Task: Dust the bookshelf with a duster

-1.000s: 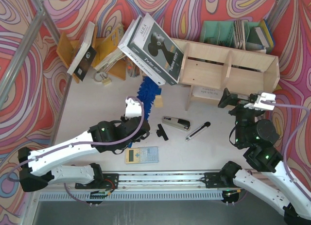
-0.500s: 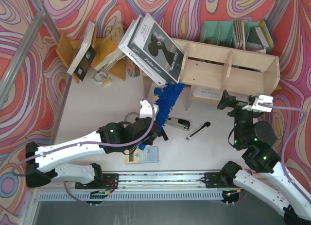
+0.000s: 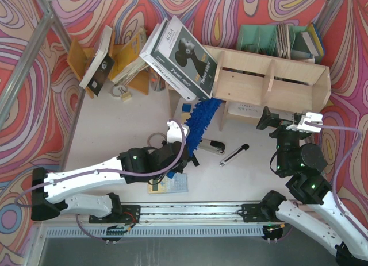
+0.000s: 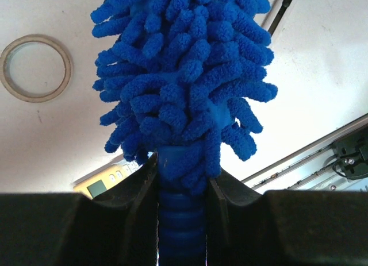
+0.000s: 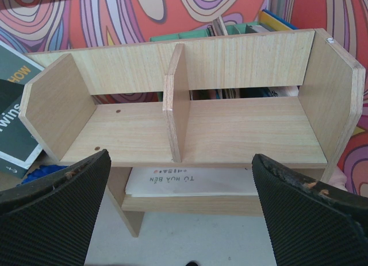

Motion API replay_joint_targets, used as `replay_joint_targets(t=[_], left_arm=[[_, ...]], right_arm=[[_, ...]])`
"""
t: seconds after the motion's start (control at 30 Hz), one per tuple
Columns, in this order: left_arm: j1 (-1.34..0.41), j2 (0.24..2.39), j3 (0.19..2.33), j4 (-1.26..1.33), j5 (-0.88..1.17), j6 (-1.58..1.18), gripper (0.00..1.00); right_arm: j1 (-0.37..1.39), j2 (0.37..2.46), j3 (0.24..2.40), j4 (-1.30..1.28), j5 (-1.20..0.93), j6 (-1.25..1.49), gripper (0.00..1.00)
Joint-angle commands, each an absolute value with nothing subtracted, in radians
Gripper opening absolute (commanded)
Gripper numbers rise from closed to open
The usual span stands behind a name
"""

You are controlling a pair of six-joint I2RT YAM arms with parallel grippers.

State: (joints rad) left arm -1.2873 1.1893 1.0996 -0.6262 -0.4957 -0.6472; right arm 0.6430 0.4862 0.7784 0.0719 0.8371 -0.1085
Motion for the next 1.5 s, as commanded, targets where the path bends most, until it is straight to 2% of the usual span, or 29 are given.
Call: replay_joint_targets(t=[0.0, 0.23, 0.6, 1.03, 1.23, 1.47], left_arm=[[-1.296, 1.103, 1.056, -0.572, -0.59, -0.671, 0.0], [-1.296, 1.061, 1.018, -0.57, -0.586, -0.688, 0.0], [-1.339, 1.323, 1.132, -0.496, -0.477, -0.668, 0.0], [-1.343, 1.508, 1.101, -0.485, -0.461, -0.772, 0.0], [-1.345, 1.54, 1.114, -0.509, -0.483, -0.792, 0.0], [-1.345, 1.446, 1.121, -0.527, -0.56, -0.798, 0.0]], right_arm=[[0.644, 0.483, 0.773, 0.109, 0.837, -0.119, 0.99], [0.644, 0.488, 0.774, 0.104, 0.833, -0.109, 0.99], [0.645, 0.484, 0.772, 0.102, 0.841, -0.116, 0.99], [0.644, 0.481, 0.768, 0.106, 0.838, -0.119, 0.99], [0.644, 0.477, 0.764, 0.11, 0.838, -0.123, 0.99], [0.644, 0.48, 0.762, 0.11, 0.836, -0.122, 0.99]])
